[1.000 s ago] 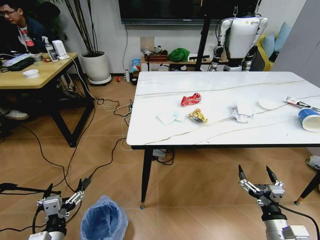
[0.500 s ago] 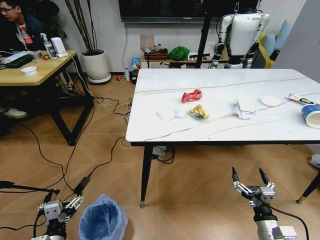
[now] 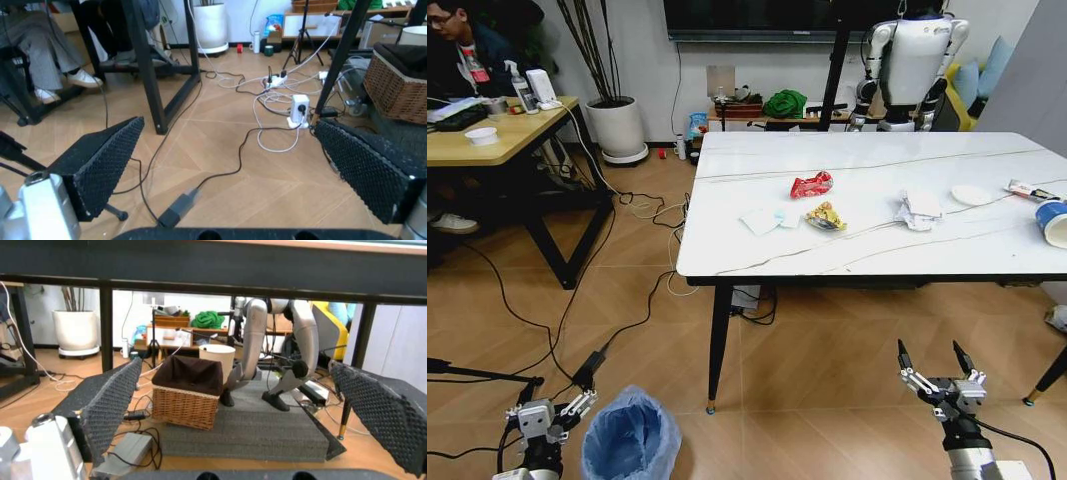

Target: Pick up the trash bin and place the trash from the table into it.

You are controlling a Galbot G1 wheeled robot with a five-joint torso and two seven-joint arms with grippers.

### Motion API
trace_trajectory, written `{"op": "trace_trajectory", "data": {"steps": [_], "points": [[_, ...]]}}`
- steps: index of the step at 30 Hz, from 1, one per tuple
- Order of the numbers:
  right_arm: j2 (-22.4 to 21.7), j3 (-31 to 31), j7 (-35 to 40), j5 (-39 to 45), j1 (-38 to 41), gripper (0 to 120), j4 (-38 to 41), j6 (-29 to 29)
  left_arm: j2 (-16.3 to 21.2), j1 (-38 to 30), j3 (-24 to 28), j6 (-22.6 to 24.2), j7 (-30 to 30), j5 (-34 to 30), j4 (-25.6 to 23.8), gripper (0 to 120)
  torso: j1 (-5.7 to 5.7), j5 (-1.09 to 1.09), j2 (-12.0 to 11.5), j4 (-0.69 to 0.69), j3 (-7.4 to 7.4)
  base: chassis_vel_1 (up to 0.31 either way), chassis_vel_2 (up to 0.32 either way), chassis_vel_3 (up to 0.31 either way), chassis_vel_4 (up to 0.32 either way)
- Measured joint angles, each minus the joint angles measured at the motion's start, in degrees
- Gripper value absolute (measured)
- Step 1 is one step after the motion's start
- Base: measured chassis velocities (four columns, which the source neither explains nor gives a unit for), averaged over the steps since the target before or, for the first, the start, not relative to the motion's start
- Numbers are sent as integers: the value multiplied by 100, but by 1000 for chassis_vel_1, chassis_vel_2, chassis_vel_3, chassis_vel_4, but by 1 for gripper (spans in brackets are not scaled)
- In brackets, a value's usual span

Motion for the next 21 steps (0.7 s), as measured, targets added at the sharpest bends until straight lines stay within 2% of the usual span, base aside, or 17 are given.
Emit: {"op": "trace_trajectory", "data": {"steps": [21], "points": [[35, -50, 1, -23, 55, 100, -49, -33, -93, -94, 12, -12, -6, 22, 158, 100, -210, 0, -499, 0, -289, 0, 0, 0, 0]]}}
